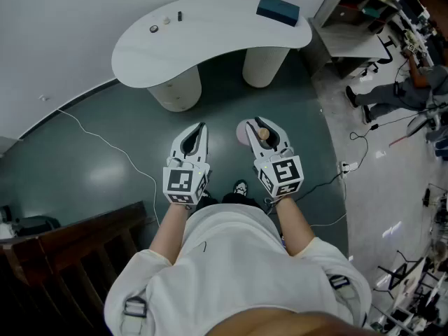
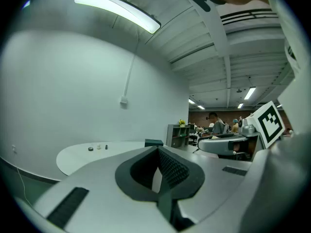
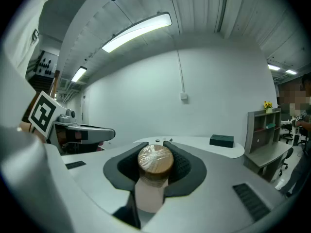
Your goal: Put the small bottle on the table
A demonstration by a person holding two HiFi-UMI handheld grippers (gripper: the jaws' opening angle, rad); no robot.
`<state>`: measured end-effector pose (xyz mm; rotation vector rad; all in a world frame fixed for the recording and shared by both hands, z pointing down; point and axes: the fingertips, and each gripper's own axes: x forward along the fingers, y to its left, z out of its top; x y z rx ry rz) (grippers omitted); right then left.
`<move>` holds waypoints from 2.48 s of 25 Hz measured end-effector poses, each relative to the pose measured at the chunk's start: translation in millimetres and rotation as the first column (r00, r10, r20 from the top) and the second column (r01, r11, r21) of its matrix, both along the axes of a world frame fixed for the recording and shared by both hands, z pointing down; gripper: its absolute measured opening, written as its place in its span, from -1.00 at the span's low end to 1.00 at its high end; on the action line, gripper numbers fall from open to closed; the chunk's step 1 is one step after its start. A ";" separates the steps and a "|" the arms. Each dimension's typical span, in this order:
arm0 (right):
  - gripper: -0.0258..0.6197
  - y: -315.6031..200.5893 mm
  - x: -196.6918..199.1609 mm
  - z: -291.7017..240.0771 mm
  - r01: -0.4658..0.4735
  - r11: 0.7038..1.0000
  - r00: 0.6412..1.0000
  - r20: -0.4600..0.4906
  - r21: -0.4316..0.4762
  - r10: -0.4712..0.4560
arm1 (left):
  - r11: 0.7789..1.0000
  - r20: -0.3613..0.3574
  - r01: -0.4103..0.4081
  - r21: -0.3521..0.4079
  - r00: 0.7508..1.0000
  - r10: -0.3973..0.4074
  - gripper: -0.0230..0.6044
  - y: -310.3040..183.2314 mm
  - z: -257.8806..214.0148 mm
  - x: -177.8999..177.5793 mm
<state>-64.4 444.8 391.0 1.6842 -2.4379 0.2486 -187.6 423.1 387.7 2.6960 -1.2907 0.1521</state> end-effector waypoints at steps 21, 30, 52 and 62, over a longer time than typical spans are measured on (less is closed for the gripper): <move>-0.63 4.0 95.6 14.0 0.015 1.000 0.999 -0.047 -0.017 -0.016 | 0.999 0.007 -0.005 -0.050 1.000 0.006 -0.89 6.9 20.4 100.1; -0.63 -30.0 105.0 23.9 0.001 1.000 0.999 -0.054 -0.031 -0.003 | 0.997 0.026 -0.014 -0.080 1.000 0.016 -0.89 -31.7 34.8 105.0; -0.63 -273.2 53.6 27.8 -0.028 0.999 0.997 -0.068 -0.039 0.025 | 0.995 0.023 -0.064 -0.079 0.998 0.066 -0.89 -284.7 41.1 54.1; -0.63 -348.1 62.6 35.7 0.017 0.997 0.998 -0.062 -0.071 -0.022 | 0.993 0.020 -0.014 -0.119 1.000 0.016 -0.89 -350.8 54.2 58.0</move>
